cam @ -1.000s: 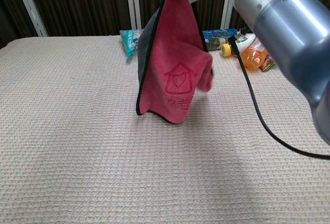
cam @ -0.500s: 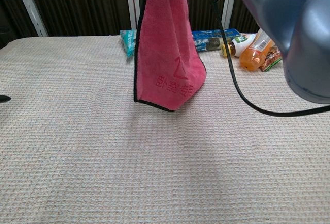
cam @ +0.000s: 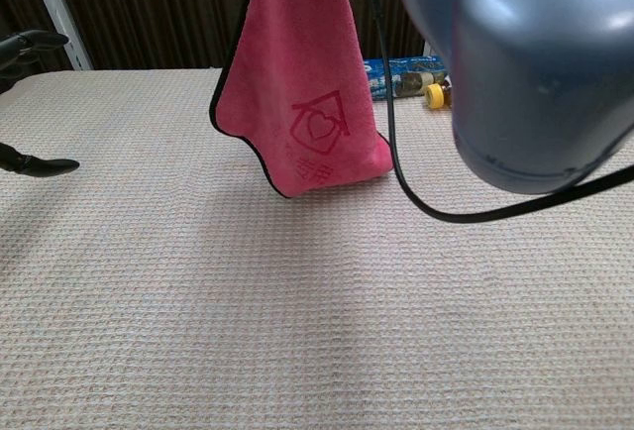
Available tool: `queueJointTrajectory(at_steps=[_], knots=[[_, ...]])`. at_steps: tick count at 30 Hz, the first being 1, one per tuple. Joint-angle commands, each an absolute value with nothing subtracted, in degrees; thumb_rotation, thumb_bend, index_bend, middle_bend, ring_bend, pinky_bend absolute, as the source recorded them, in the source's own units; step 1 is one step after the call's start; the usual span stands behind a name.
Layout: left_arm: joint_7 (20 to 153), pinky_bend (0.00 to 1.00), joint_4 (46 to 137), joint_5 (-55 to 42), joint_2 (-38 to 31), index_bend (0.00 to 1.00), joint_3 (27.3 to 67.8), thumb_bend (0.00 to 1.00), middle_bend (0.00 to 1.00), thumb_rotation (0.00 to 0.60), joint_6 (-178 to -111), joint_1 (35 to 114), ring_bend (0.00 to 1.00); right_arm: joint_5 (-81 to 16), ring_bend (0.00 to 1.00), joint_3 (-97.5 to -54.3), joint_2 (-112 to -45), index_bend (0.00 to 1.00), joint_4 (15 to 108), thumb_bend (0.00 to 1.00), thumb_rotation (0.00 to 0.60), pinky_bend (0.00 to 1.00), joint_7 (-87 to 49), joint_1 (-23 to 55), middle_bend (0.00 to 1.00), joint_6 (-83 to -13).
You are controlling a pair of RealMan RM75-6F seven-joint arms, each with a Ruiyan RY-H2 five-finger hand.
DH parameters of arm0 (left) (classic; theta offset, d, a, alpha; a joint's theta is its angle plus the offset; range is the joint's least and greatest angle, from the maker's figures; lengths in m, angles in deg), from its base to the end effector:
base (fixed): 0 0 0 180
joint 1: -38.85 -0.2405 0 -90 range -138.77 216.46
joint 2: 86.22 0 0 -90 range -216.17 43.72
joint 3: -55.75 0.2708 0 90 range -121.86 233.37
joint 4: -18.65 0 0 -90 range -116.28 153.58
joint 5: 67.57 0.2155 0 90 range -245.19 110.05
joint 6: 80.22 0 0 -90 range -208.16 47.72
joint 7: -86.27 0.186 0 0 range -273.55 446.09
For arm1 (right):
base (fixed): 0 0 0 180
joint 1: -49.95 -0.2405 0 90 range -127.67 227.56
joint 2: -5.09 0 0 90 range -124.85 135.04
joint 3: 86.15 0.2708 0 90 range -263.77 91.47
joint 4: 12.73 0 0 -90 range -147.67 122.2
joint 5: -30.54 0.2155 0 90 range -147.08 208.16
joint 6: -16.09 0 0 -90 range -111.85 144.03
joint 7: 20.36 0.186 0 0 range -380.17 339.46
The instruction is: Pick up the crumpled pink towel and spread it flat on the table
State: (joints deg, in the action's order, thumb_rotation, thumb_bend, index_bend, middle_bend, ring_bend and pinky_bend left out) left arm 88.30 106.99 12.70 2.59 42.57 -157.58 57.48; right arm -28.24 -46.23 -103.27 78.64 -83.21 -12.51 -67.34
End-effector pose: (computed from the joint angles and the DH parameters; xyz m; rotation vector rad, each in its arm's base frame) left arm -0.2225 0.3202 0.0393 -1.3276 -1.0871 -1.2958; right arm 0.0970 -0.4078 0.0491 1.3194 -0.5290 1.2882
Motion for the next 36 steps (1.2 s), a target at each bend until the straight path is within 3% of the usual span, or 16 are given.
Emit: queueJointTrajectory(at_steps=[1, 10, 20, 36], knots=[[87.5, 0.00, 105.6, 10.9, 4.4, 0.09, 41.1, 0.11, 0.00, 0.600, -157.0, 58.7, 0.00, -27.7, 0.10, -46.1, -103.6, 0.59, 78.4, 0.52, 0.600, 0.04, -83.9, -13.4, 0.26, -68.2], [86.0, 0.00, 101.3, 6.0, 9.4, 0.19, 35.1, 0.14, 0.04, 0.600, -154.4, 64.2, 0.00, -26.1, 0.10, -46.9, -102.9, 0.59, 80.4, 0.52, 0.600, 0.04, -84.8, -14.1, 0.26, -70.6], [89.4, 0.00, 98.3, 0.2, 11.7, 0.20, 30.4, 0.14, 0.04, 0.600, -149.3, 70.7, 0.00, -25.2, 0.10, -48.1, -101.8, 0.59, 82.4, 0.52, 0.600, 0.04, -85.4, -14.2, 0.26, -72.5], [96.5, 0.00, 93.8, -10.2, 14.5, 0.33, 28.1, 0.17, 0.05, 0.600, -140.6, 80.0, 0.00, -23.3, 0.10, -49.5, -100.3, 0.59, 84.7, 0.52, 0.600, 0.04, -85.3, -14.4, 0.26, -74.3]])
